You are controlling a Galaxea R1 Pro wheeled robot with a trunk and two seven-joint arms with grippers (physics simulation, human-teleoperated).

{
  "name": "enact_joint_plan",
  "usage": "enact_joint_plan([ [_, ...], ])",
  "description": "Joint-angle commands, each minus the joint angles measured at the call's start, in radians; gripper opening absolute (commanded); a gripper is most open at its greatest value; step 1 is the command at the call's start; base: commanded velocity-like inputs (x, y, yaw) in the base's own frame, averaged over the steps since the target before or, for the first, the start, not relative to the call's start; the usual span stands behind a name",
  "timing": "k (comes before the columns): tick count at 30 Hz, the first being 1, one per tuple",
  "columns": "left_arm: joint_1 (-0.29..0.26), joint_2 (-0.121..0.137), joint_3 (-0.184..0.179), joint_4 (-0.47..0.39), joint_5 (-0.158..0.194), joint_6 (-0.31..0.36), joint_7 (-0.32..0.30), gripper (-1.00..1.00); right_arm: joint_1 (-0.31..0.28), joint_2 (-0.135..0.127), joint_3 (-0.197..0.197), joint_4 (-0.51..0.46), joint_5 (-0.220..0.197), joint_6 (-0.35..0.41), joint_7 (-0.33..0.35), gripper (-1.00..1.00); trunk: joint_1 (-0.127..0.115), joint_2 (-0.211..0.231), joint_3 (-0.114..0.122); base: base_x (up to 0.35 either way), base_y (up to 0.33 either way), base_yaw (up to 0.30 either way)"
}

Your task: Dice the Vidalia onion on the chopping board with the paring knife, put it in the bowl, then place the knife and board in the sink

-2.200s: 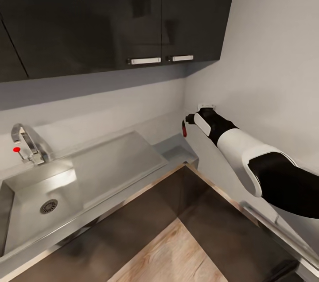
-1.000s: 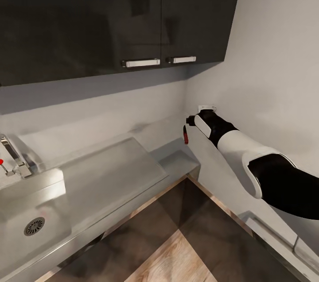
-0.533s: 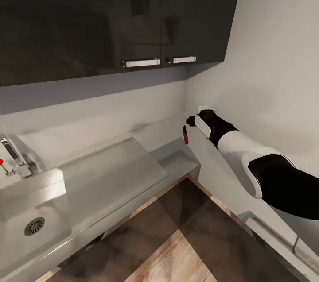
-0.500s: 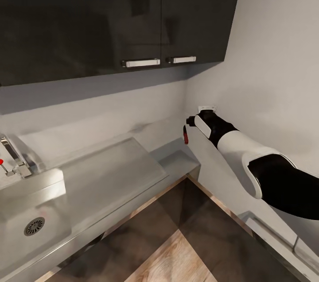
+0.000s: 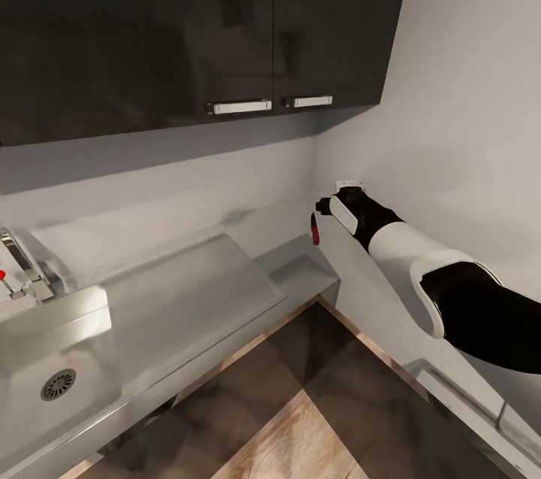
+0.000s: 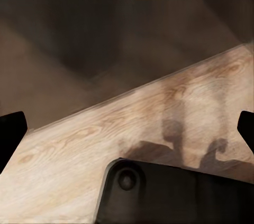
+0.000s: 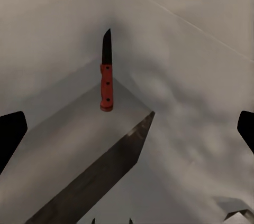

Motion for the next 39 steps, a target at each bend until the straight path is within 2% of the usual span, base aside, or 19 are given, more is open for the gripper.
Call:
enact_joint_plan([
  [1,0.001,-0.002,0.001,0.008,0.0,-0.006,0.0,1.0,-0.001,-0.001,0.008,-0.001,-0.01,0.005,-0.007,1.0,0.001,-0.002,-0.002,0.0,0.0,0.0],
  [3,0.003,-0.004,0.001,0.021,-0.001,-0.029,0.0,1.0,-0.001,0.0,0.008,0.007,-0.01,0.004,-0.007,1.0,0.001,-0.002,-0.002,0.0,0.0,0.0],
  [13,0.012,-0.008,0.001,0.14,-0.013,-0.029,-0.002,1.0,-0.001,-0.001,0.008,0.04,-0.01,0.004,-0.008,1.0,0.001,-0.002,-0.002,0.0,0.0,0.0],
  [25,0.013,-0.007,0.001,0.173,-0.012,-0.029,-0.001,1.0,-0.001,0.001,0.008,0.116,-0.013,0.023,-0.011,1.0,0.001,-0.002,-0.002,0.188,0.0,0.0],
  [30,0.013,-0.006,0.001,0.18,-0.012,-0.029,-0.001,1.0,-0.001,0.001,0.008,0.121,-0.015,0.055,-0.01,1.0,0.001,-0.002,-0.002,0.254,0.0,0.0],
  [39,0.013,-0.005,0.001,0.196,-0.012,-0.029,-0.001,1.0,-0.001,0.003,0.008,0.121,-0.017,0.058,-0.005,1.0,0.001,-0.002,-0.002,0.092,0.0,0.0],
])
